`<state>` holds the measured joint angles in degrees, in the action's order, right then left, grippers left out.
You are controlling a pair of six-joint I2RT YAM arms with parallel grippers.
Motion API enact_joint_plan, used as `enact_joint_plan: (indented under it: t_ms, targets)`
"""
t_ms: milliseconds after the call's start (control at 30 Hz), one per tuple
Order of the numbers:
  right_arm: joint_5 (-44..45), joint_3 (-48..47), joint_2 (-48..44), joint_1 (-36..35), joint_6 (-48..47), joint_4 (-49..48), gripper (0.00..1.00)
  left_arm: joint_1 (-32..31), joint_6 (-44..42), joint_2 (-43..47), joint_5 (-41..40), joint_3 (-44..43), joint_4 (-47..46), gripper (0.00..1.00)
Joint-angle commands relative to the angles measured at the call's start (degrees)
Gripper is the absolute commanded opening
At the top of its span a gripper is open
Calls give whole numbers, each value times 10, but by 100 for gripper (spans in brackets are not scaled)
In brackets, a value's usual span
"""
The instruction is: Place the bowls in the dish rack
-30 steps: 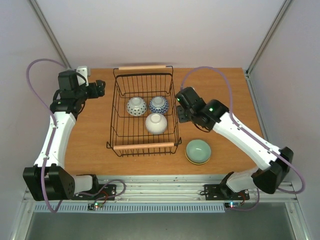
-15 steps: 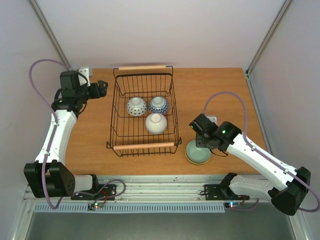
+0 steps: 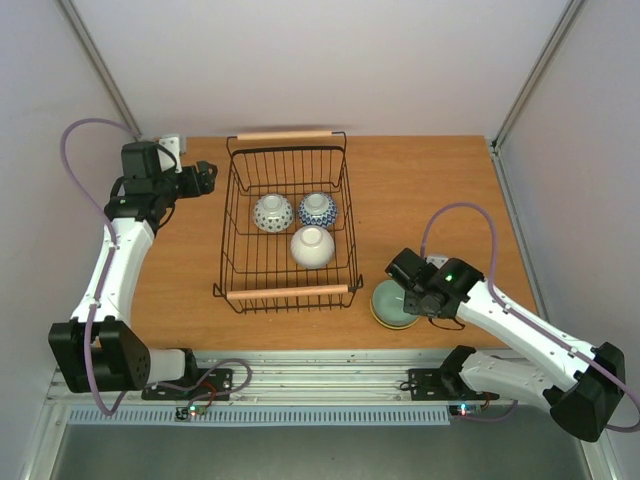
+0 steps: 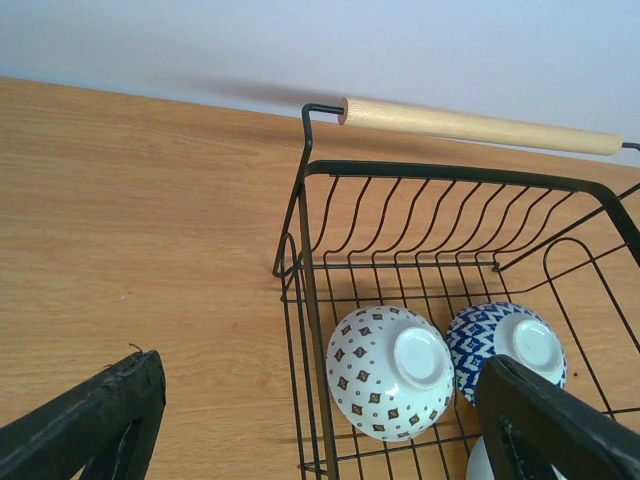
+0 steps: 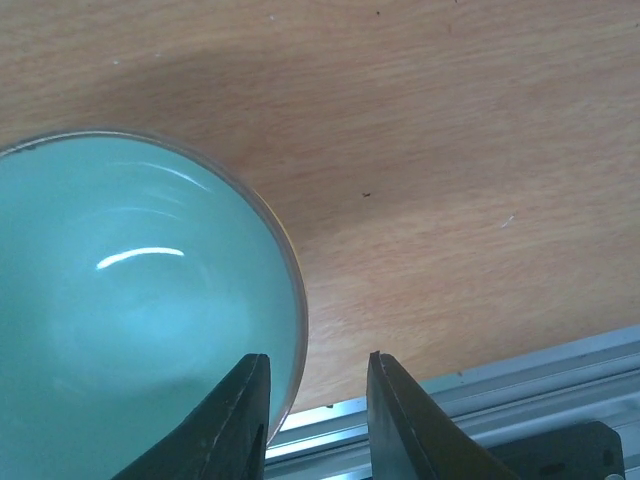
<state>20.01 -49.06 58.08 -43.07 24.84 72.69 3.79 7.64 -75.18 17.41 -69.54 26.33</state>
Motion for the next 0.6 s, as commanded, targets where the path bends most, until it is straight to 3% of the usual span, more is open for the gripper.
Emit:
enact_joint_plan:
  t_ms: [0, 567]
  targets:
    - [-2, 18, 0, 0, 24, -8, 29, 2, 7, -3, 5, 1, -20, 85]
    - [-19, 47, 69, 0, 7, -89, 27, 3, 3, -4, 1, 0, -19, 85]
